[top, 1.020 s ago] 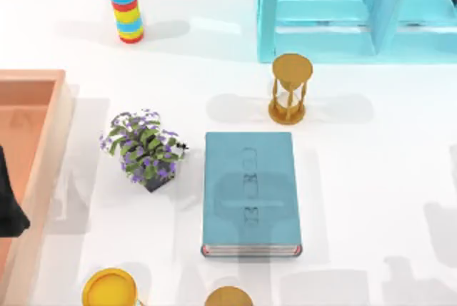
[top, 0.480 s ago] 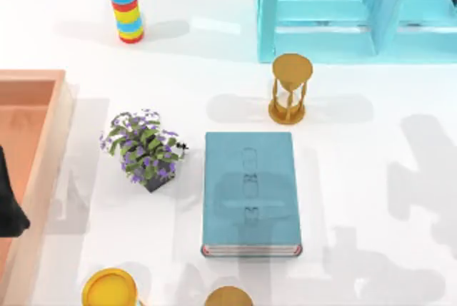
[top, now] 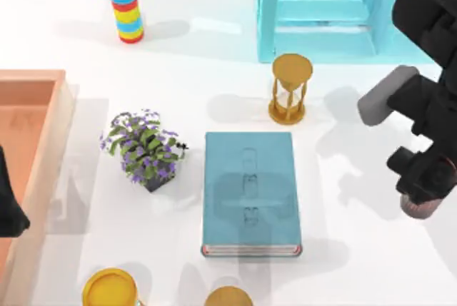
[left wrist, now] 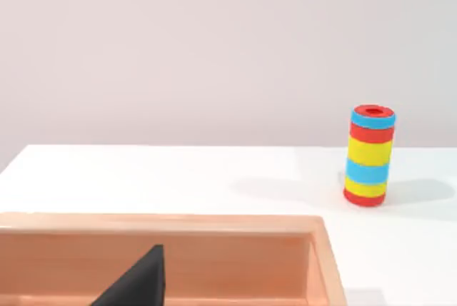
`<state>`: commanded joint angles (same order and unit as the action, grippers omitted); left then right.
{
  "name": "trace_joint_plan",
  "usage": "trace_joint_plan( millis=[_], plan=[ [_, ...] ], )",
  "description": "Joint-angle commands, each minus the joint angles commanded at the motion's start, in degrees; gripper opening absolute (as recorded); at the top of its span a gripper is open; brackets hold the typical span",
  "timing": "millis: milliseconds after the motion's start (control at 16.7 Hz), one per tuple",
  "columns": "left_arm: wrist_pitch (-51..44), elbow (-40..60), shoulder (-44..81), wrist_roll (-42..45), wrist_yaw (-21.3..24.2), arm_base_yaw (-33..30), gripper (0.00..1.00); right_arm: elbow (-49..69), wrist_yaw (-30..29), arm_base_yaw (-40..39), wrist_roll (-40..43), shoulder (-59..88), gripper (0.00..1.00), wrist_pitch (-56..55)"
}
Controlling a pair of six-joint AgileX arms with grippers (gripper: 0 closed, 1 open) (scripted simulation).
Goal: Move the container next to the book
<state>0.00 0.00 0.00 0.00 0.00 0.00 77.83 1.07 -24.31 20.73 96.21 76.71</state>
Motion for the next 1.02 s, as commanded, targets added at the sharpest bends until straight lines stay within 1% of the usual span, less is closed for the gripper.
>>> trace_joint_plan(
  millis=[180,300,420,540,720,1020],
  plan=[
    [0.0,0.0,0.0,0.0,0.0,0.0,1.00,7.6,0.7,-3.3,-18.5,6.1,0.00,2.2],
    [0.0,0.0,0.0,0.0,0.0,0.0,1.00,11.9,1.1,-4.5,-29.3,9.1,0.00,2.9],
    [0.0,0.0,0.0,0.0,0.0,0.0,1.00,15.5,1.4,-5.0,-38.3,11.1,0.00,3.1],
    [0.0,0.0,0.0,0.0,0.0,0.0,1.00,18.2,1.6,-5.0,-44.9,12.4,0.00,2.9],
    [0.0,0.0,0.0,0.0,0.0,0.0,1.00,20.5,1.8,-4.8,-50.1,13.3,0.00,2.7],
    [0.0,0.0,0.0,0.0,0.0,0.0,1.00,20.6,1.8,-4.7,-50.7,13.2,0.00,2.6]
  ],
)
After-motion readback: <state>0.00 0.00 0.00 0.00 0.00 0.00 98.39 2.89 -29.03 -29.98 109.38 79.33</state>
